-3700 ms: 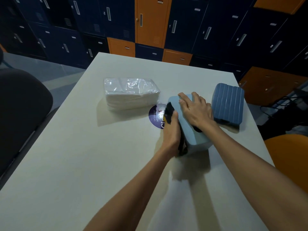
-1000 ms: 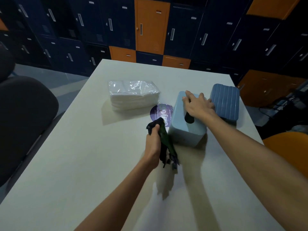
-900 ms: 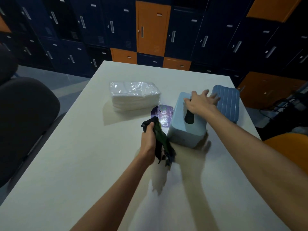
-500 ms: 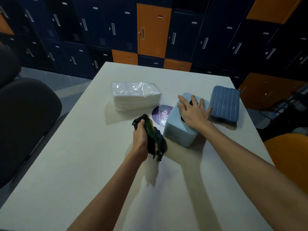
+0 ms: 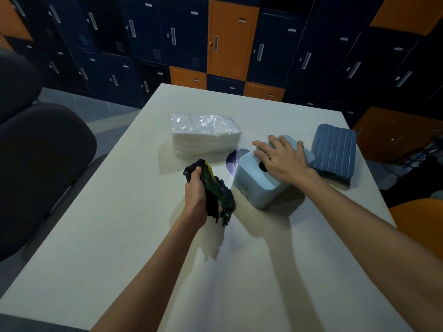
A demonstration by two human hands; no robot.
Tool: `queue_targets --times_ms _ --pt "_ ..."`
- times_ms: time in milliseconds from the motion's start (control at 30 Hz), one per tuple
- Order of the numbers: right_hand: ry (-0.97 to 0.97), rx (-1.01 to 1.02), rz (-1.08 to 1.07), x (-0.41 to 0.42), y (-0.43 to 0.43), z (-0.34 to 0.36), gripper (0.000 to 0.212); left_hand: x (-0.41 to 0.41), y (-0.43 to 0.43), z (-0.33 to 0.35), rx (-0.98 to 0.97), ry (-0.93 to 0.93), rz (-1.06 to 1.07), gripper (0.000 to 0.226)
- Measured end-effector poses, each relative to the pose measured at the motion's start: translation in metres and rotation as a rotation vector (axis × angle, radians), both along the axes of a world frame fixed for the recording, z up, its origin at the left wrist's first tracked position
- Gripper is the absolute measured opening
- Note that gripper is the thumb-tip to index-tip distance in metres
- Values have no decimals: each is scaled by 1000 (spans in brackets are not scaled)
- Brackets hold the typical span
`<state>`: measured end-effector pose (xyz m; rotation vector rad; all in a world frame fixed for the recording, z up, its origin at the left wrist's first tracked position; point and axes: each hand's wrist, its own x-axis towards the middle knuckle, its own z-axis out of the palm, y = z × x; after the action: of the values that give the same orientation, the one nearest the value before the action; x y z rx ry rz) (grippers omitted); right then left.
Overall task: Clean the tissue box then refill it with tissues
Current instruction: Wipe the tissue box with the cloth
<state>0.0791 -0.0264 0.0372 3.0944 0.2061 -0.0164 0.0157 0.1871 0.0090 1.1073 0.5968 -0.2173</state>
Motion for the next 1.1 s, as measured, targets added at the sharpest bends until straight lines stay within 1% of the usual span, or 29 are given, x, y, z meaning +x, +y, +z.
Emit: queue_targets --times_ms 100,167,267,333,400,500,567,633,700,733,800,900,1000,1100 --pt "-26 -102 -97 3 15 0 49 2 6 1 29 -19 7 33" --pt "-32 -129 -140 6 23 0 49 3 10 4 53 -36 13 33" --pt "-44 -136 -76 14 19 3 54 3 13 9 106 -28 -8 30" --pt "-26 -61 -2 18 10 1 52 3 9 10 158 -28 -63 25" --pt "20 69 14 20 6 -4 47 7 0 4 226 -40 -145 22" --pt "61 190 -14 19 7 -7 43 18 -24 -6 367 -80 -302 27" --pt "64 208 -27 19 7 -8 42 28 -42 -9 440 -107 -321 34" --pt "60 206 -48 19 7 -8 41 36 -57 -4 382 -81 -222 44" --pt "57 195 -57 19 8 -9 41 32 -68 -5 317 -108 -116 44" --pt "57 191 -56 20 8 -9 40 24 -72 -8 316 -148 -99 43" --pt "54 180 -53 21 7 -10 39 -6 -80 -21 331 -216 -111 45" --pt "51 165 -38 21 7 -11 40 -40 -89 -31 344 -231 -148 49" --pt "60 176 -50 21 6 -10 42 -24 -89 -22 264 -186 -106 44" --pt "68 186 -84 21 5 -10 41 14 -79 -16 298 -125 -116 43"
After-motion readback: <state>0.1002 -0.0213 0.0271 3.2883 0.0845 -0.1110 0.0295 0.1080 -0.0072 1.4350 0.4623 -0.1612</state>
